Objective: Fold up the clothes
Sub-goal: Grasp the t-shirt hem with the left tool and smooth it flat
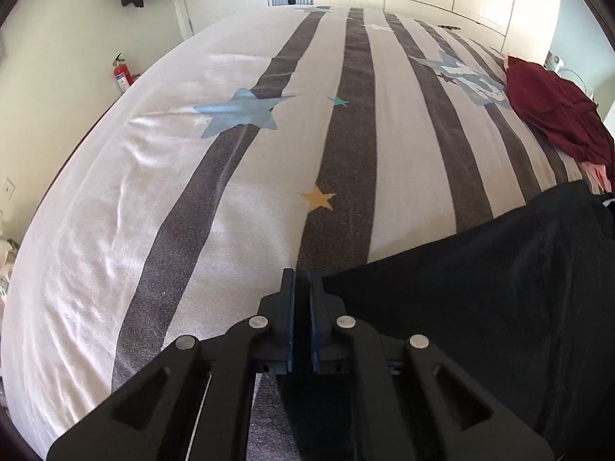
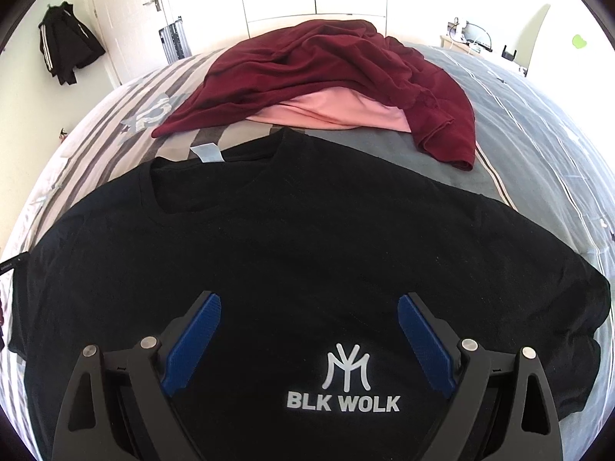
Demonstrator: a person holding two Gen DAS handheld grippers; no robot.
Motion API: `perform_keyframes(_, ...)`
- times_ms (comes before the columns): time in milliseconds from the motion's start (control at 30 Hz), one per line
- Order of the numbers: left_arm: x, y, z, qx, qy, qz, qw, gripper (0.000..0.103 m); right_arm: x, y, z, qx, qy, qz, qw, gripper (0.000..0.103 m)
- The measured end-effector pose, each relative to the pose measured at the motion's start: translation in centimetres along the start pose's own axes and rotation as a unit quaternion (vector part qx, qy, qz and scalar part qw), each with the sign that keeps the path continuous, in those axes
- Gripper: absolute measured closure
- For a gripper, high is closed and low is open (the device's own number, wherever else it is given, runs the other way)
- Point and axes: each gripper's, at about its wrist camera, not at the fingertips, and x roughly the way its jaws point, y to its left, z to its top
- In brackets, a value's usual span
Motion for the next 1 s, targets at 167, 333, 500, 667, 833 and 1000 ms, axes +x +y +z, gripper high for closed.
perform_keyframes(167,-6.5,-3.0,2.2,0.021,-0.047,-0.024,0.9984,0.099,-0.5,-0.8,-0.3,0.009,-0.001,0.003,1.0,0.011)
perform_keyframes(333,-12.6,-10.8,4.7,0.065,-0.077,-0.084,0.9914,0.099,-1.7,-1.9,-0.2,0.007,-0.008,0.008,1.0,0.011)
perform_keyframes(500,-13.8,-20.3,6.5,0.028,-0.036,-0.181,0.9824,0.099,-2.8,-3.6,-0.1,0.02,-0.01,0.014,1.0,0.011)
perform_keyframes(667,-15.3,-24.8,5.8,0.009,-0.026,-0.215,0.9761,0.066,-3.6,-5.0,-0.4,0.028,-0.007,0.018,0.999,0.011)
perform_keyframes(833,-16.2,-20.4,4.5,-0.032,-0.063,-0.15,0.9861,0.039,-3.8,-5.6,-0.9,0.017,-0.001,0.022,1.0,0.011)
perform_keyframes(1000,-12.6,-17.3,1.3,-0.005,-0.025,-0.068,0.9973,0.04,-3.8,-5.8,-1.5,0.022,-0.001,0.027,0.999,0.011)
